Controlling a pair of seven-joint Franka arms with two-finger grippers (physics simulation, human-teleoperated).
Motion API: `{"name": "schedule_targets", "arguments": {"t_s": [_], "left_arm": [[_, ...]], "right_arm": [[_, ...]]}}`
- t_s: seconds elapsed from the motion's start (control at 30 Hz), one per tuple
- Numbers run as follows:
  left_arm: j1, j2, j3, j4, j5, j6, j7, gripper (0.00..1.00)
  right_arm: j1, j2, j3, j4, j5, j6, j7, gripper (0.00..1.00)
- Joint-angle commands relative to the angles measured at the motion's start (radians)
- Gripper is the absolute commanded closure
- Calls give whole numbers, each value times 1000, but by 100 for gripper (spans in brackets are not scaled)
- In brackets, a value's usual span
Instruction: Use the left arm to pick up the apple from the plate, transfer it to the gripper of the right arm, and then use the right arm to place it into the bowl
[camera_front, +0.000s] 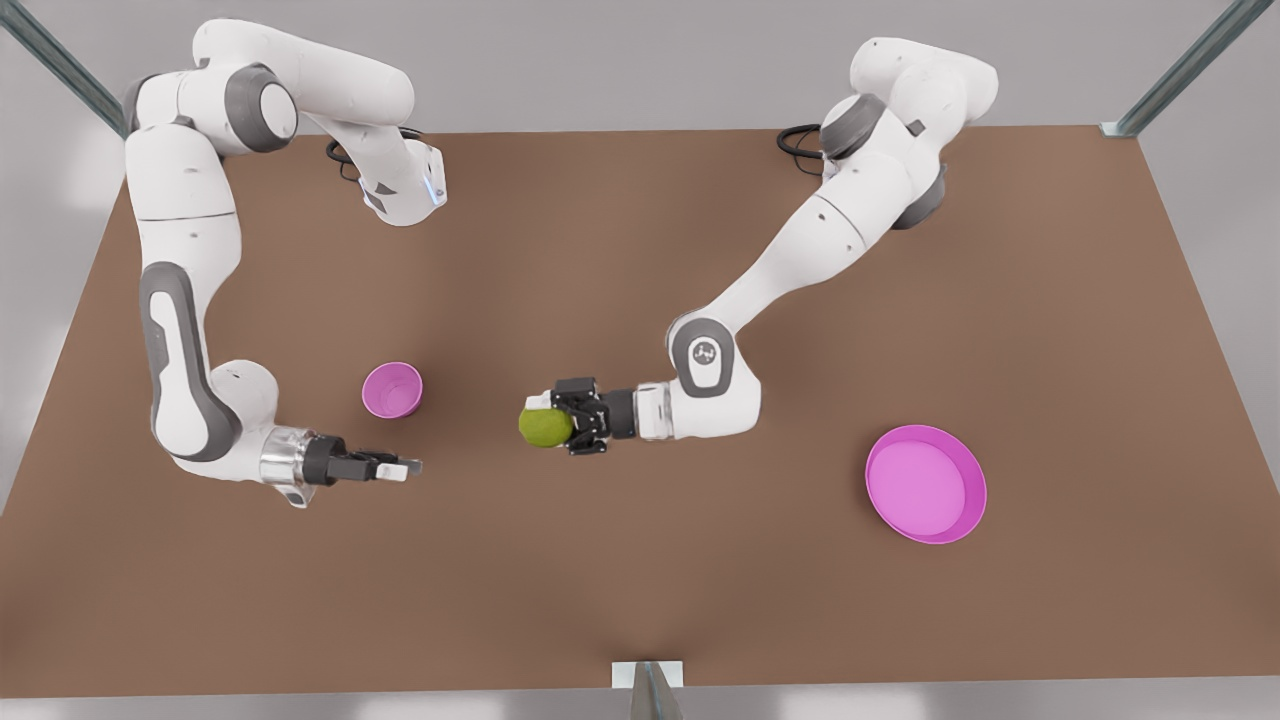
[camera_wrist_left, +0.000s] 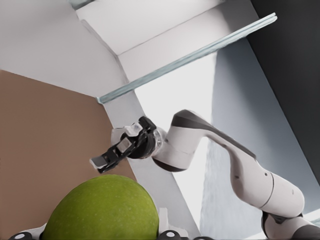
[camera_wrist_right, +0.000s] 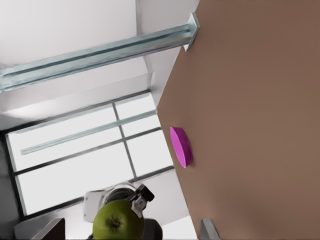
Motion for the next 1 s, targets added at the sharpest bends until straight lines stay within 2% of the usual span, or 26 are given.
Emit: {"name": "schedule_targets", "arguments": {"t_s": [0.0, 0.4, 0.47, 0.6, 0.83, 0.97], "left_arm": [[-29, 28, -1, 40, -36, 99, 930, 25], [-29, 51, -4, 80, -38, 100, 963, 23], [-30, 52, -4, 80, -39, 102, 963, 23], [-35, 57, -4, 80, -39, 102, 963, 23], [-36, 57, -4, 80, -39, 102, 965, 23], [-59, 80, -4, 108, -39, 125, 963, 23]], "right_arm": [[1, 21, 2, 34, 5, -126, -1110, 0], [95, 62, 5, -19, 1, -111, -1019, 0], [100, 64, 5, -21, 1, -112, -892, 0], [103, 47, 5, 8, 4, -119, -239, 0], [121, 47, 6, 11, -18, -119, -214, 0], [147, 49, 5, 39, -56, -112, -70, 0]]}}
